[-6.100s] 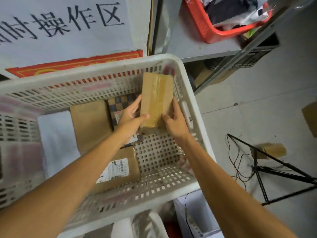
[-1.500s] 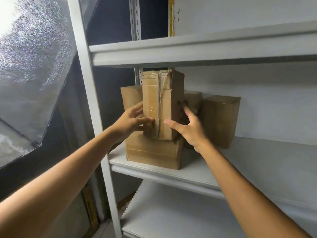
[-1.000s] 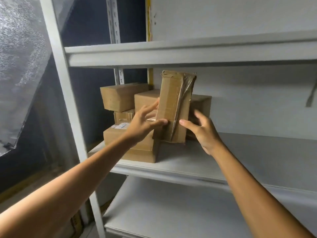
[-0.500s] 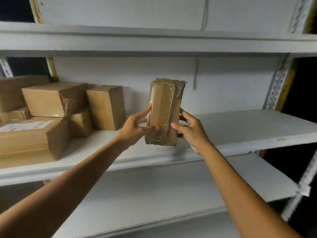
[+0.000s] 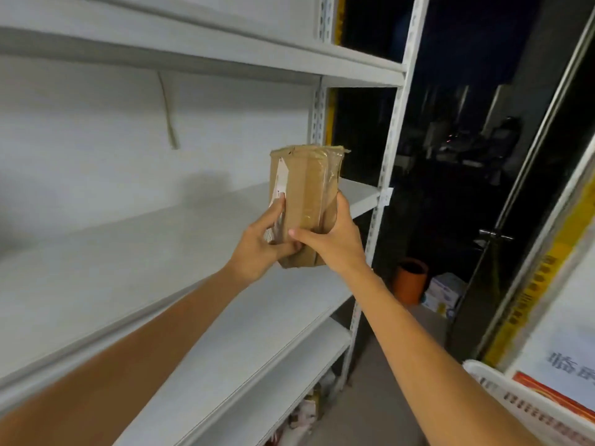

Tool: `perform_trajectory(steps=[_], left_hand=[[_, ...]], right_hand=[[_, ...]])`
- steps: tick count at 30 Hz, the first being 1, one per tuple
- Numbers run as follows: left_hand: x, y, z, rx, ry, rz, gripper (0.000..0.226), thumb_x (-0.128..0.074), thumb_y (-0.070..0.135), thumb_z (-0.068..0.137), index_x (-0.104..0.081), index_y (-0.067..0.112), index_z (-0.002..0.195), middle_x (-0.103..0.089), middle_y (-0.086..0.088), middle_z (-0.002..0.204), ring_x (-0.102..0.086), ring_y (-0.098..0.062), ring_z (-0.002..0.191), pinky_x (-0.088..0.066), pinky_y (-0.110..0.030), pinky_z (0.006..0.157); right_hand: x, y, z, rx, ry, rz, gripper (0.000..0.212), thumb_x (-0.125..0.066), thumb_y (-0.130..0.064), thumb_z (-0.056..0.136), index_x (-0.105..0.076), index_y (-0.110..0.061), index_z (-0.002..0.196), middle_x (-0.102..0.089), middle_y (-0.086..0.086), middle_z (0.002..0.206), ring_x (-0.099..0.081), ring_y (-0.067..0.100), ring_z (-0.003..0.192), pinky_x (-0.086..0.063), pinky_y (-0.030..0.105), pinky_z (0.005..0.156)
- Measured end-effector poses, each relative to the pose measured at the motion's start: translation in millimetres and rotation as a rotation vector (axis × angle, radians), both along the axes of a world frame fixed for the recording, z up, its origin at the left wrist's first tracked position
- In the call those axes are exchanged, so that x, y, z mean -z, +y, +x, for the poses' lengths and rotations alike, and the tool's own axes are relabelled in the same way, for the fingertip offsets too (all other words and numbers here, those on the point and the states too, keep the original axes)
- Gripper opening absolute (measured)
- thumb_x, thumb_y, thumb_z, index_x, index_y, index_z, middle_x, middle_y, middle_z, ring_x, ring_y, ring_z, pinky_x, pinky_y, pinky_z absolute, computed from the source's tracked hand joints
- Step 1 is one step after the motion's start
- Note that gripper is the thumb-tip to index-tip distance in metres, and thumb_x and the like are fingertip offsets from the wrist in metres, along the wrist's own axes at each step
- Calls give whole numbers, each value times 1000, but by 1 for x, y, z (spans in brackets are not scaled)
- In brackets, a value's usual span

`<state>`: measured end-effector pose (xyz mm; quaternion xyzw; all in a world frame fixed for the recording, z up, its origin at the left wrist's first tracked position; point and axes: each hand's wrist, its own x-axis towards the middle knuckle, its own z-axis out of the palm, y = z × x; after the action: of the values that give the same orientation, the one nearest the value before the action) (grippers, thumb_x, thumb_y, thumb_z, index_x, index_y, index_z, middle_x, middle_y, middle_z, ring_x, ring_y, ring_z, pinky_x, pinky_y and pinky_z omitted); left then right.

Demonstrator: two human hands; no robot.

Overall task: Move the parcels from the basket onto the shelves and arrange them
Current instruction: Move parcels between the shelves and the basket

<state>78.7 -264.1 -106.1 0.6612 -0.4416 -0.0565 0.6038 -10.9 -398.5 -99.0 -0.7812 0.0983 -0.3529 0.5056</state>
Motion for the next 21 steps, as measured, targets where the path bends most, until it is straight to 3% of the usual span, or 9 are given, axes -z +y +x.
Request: perform_trajectory(steps=[5,7,9,11,13,15,17,19,21], left_hand=[[11,-63,-3,291,43,108,93,-66,-8,81,-18,37,146,-27,7,156,-32,-13,139,-43,-23,102],[19,-90,-13,393,47,131,93,-62,-12,83,-13,36,146,-22,6,157,-30,-10,140,-41,-28,106],[29,-118,-28,499,21,142,90,-57,-13,85,-11,37,143,-21,17,154,-31,6,134,-38,-22,106],[39,-147,-48,551,13,158,84,-54,-11,87,-14,41,140,-20,26,147,-27,17,129,-37,-24,108],[51,-176,-71,601,31,173,78,-51,-8,90,-21,46,138,-20,21,153,-21,4,139,-33,-28,111],[65,-203,-95,642,22,168,69,-50,1,95,-28,53,135,-21,20,153,-20,2,139,-30,-19,109],[76,-231,-117,625,47,172,59,-52,21,97,-25,53,139,-25,23,147,-26,2,133,-31,-14,105],[83,-257,-139,621,218,223,57,-57,34,92,-29,47,141,-41,20,137,-43,-8,127,-42,-29,101],[87,-282,-161,652,331,262,47,-64,36,85,-45,45,127,-58,15,125,-56,-16,118,-50,-36,92]], right_hand=[[13,-44,-31,279,23,-27,102,-84,-55,50,-29,-39,136,-49,-34,102,-46,-30,90,-40,3,68],[22,-60,-48,414,35,-64,105,-80,-62,48,-27,-40,135,-47,-34,104,-50,-21,95,-41,3,73],[31,-77,-69,532,62,-82,104,-79,-64,49,-24,-42,135,-46,-31,109,-53,-4,101,-46,19,83],[41,-93,-95,628,92,-86,99,-78,-62,53,-22,-44,133,-43,-33,106,-50,0,101,-46,24,80],[49,-110,-128,725,102,-94,93,-77,-63,57,-22,-45,130,-39,-37,103,-51,-2,93,-45,18,76],[57,-125,-164,780,106,-92,90,-75,-67,59,-23,-46,130,-42,-39,105,-54,-7,92,-42,6,66],[63,-141,-200,808,124,-63,88,-78,-63,60,-29,-44,131,-48,-39,106,-59,-4,94,-45,4,61],[68,-156,-232,813,152,-59,82,-81,-51,65,-33,-45,132,-54,-42,103,-63,-3,96,-50,8,64],[71,-174,-262,791,175,-45,77,-82,-37,72,-36,-47,133,-54,-46,103,-61,-9,98,-53,12,69]])
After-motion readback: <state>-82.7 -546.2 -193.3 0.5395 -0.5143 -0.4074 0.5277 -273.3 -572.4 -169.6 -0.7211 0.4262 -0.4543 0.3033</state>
